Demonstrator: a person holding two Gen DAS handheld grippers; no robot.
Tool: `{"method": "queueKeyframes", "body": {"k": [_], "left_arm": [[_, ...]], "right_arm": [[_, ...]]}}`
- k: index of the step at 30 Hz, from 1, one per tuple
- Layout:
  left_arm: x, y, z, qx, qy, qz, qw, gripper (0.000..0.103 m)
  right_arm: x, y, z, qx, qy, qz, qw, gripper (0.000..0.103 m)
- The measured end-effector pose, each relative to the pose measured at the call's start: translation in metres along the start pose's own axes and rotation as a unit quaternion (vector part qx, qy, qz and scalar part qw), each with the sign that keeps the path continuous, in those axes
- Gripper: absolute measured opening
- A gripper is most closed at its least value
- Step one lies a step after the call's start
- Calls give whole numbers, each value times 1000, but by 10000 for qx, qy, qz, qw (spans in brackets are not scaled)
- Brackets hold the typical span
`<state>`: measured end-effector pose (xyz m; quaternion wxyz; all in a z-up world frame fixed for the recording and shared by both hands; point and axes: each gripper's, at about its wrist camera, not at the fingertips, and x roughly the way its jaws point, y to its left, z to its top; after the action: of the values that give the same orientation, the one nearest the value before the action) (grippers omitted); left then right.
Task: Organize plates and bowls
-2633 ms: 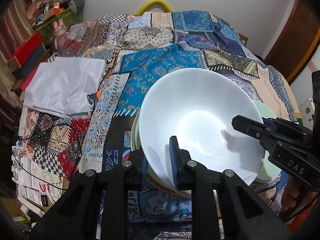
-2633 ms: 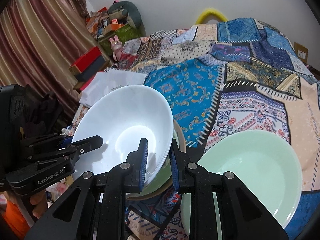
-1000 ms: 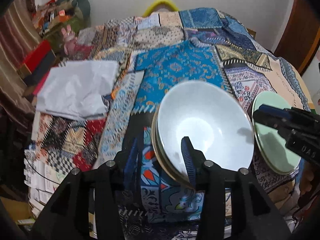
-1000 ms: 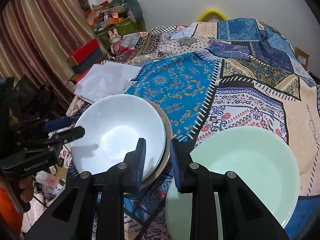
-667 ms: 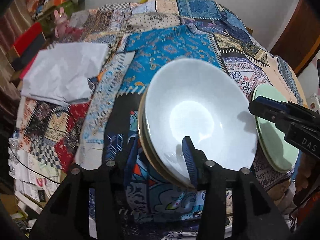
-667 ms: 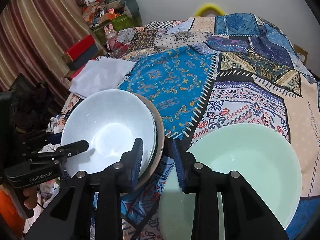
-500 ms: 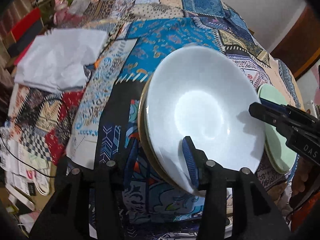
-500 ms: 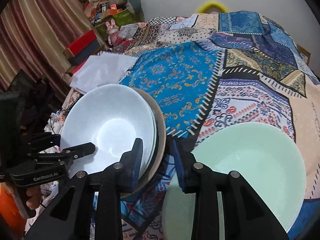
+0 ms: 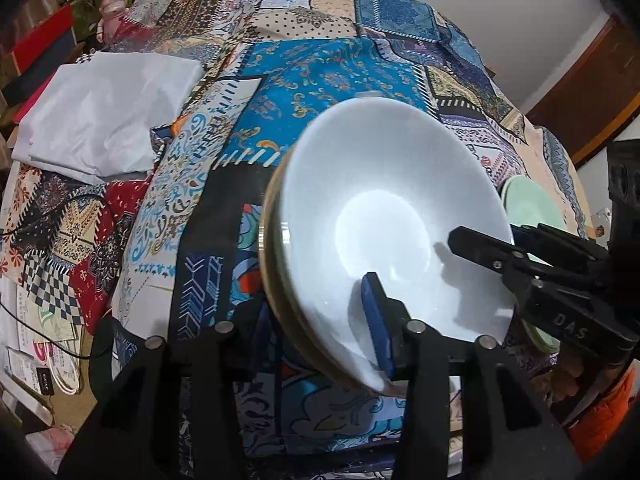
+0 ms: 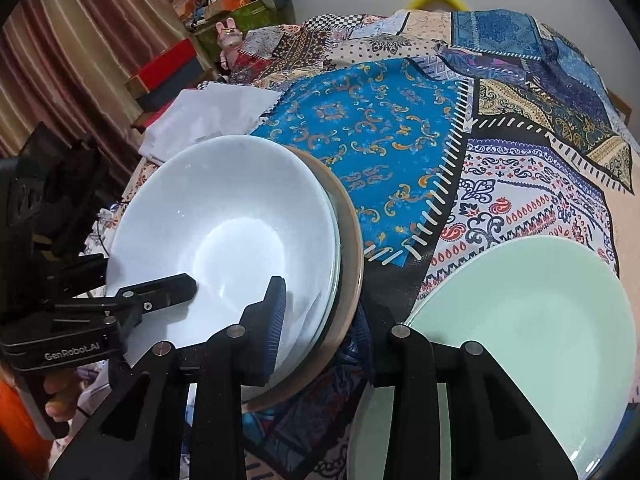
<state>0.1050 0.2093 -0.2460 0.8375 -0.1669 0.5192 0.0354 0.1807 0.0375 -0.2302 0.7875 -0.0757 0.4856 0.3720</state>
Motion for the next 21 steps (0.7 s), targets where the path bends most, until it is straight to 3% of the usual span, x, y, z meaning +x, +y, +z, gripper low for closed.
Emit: {"method": "queueKeyframes", "body": {"k": [5,10,21], "left_arm": [[-1,1,2,-147,28,36,9999,40],[-6,-12,4,-18,-112,358,9993,40],[-19,-21,16,-7,-230,265,9994,40]], "right_arm": [[-1,-3,1,90,-44,83,9999,29],[-1,-4,2,127,-59,20,9999,28],[-19,-12,5,356,-272,129,9989,28]]}}
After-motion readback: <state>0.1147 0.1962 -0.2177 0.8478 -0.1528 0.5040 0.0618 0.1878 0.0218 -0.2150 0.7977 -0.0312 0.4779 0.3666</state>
